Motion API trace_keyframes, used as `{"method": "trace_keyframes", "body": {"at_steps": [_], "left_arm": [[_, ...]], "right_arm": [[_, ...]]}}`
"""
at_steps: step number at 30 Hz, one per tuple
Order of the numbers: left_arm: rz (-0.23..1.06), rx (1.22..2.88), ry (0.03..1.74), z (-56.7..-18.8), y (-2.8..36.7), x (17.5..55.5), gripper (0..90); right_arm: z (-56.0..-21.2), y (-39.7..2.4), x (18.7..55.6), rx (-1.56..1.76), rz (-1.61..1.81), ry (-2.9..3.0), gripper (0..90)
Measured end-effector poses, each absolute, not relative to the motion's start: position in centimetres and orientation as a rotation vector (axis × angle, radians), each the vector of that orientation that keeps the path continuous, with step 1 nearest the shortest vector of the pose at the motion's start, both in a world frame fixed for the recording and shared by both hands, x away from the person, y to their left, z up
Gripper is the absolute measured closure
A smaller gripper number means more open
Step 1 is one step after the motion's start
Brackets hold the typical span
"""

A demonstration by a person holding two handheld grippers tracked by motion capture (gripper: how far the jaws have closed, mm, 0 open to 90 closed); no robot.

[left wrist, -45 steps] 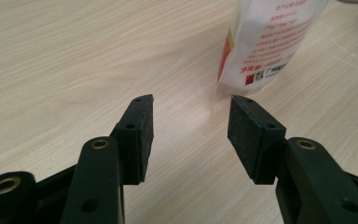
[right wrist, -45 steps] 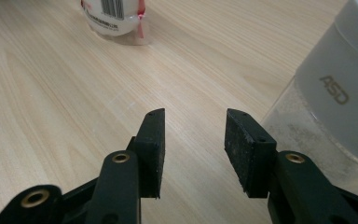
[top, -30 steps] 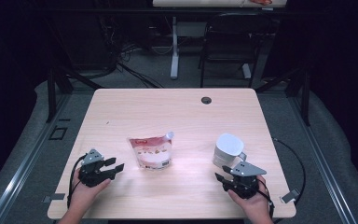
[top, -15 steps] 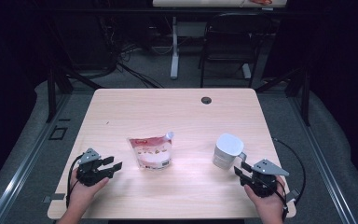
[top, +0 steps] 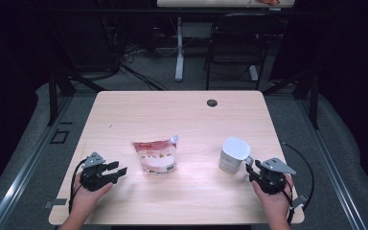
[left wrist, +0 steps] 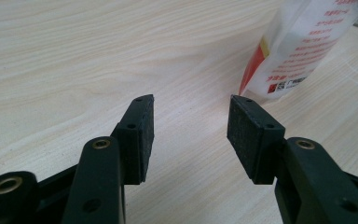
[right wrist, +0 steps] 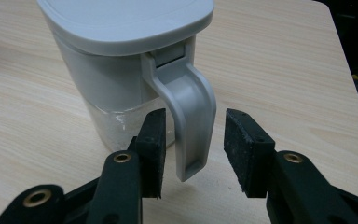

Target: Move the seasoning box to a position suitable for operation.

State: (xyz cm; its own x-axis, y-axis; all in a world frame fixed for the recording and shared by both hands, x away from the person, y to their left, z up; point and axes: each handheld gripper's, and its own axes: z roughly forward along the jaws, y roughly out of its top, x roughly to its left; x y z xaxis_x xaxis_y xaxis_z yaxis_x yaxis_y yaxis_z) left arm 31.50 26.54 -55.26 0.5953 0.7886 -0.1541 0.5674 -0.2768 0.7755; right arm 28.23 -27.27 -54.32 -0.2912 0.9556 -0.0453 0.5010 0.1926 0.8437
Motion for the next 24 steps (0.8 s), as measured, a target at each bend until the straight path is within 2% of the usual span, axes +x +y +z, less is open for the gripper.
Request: {"method": "trace_keyframes", "body": {"at_steps": [13,16,24], "left_arm": [[0.296,1.963,1.077,-55.3,26.6,31.6,53.9],[0.297,1.968,1.073,-55.3,26.6,31.6,53.9],[0.307,1.956,1.081,-55.2,26.7,31.6,53.5]], "right_arm": [[-54.8,-26.8,29.9,1.329,0.974,1.898,62.1],[-54.8,-26.8,30.3,1.328,0.972,1.91,67.6],[-54.8,-26.9,30.4,1.312,0.976,1.944,68.7]]}}
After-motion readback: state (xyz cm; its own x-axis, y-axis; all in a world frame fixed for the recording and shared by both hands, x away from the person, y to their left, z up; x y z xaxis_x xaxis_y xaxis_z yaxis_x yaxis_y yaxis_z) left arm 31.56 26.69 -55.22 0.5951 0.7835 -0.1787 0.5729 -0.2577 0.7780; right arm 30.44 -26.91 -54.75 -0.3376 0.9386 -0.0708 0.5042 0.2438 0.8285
